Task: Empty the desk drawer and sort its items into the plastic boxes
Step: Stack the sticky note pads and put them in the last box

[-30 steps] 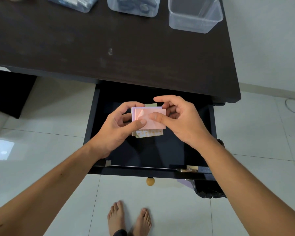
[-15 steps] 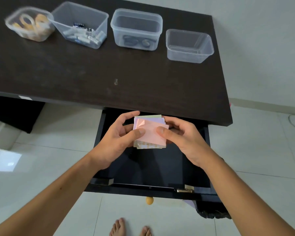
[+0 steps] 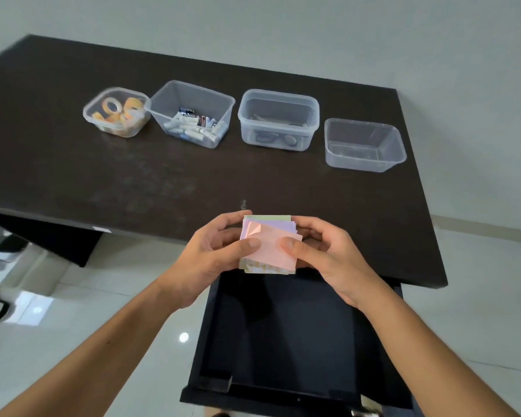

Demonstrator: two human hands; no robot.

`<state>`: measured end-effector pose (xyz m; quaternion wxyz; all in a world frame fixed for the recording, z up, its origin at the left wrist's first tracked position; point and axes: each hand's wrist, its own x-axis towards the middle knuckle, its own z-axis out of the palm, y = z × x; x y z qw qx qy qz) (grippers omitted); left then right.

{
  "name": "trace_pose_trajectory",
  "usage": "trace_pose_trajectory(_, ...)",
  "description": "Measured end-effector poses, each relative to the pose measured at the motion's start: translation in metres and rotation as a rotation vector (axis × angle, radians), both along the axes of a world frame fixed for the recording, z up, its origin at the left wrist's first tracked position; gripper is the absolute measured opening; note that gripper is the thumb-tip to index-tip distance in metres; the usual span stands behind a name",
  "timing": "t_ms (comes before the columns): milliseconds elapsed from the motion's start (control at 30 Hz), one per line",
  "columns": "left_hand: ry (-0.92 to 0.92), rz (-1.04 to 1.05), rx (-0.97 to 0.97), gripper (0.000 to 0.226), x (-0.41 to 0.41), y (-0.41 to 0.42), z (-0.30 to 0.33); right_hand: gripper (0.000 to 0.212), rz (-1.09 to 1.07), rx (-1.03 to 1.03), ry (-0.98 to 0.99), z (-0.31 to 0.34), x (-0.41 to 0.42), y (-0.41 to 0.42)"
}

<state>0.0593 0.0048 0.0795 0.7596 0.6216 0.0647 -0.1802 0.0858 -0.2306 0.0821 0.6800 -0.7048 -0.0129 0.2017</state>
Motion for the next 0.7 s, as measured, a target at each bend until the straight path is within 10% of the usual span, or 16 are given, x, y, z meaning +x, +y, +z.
trace_pose_trajectory(700, -0.043, -0.052, -0.024, 0.044, 0.193, -0.04, 0.065, 0.064, -0.322, -0.097, -0.067, 0.062, 0.151, -0.027)
